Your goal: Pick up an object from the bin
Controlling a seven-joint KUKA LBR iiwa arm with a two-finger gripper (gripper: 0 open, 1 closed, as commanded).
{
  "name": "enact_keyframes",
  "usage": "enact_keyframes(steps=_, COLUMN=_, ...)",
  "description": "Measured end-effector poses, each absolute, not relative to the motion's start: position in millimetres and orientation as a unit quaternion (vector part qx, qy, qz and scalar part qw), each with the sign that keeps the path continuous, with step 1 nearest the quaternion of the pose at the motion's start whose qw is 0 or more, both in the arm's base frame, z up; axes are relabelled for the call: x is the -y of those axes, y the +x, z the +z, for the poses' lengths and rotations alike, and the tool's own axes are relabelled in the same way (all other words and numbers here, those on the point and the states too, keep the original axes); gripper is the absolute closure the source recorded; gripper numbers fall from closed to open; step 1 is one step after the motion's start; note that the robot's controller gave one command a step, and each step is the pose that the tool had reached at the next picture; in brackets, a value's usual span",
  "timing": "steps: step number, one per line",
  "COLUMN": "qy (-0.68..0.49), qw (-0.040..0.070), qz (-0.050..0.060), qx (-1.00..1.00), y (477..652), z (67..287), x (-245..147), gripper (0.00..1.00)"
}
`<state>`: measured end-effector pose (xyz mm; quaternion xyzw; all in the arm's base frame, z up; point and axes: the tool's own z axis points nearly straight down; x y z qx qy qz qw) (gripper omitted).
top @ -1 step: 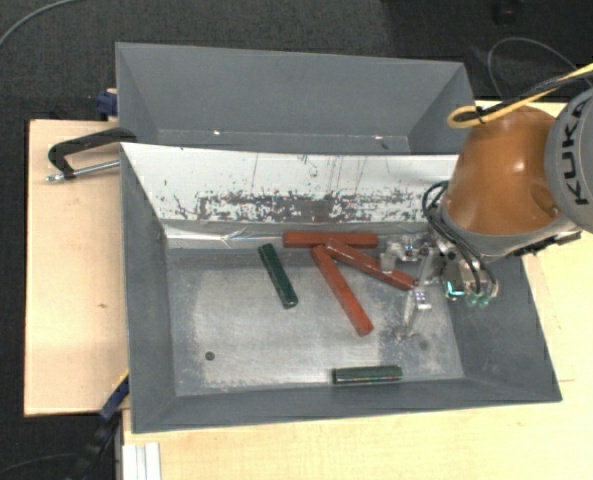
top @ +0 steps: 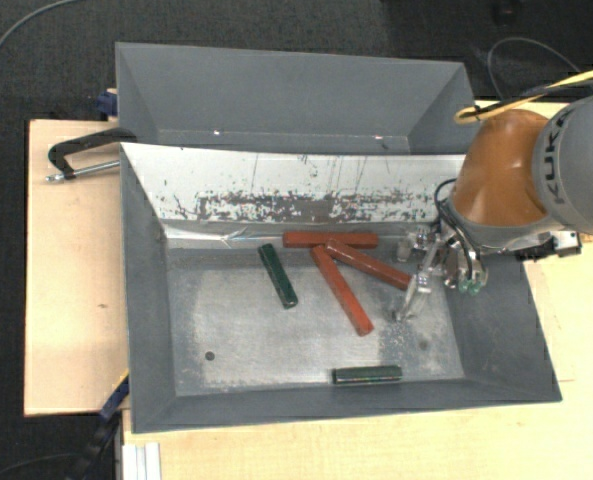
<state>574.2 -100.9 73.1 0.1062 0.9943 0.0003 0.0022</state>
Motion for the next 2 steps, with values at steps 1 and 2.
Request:
enact_keyframes(steps=1, qy=0.106, qw=0.003, qz=0.000, qx=-0.994, y=574.7, z=73.6, x=100.4, gripper=1.00)
enact_keyframes(steps=2, qy=0.114, qw=0.007, qz=0.000, qx=-0.994, y=587.8, z=329.2, x=97.2, gripper=1.00)
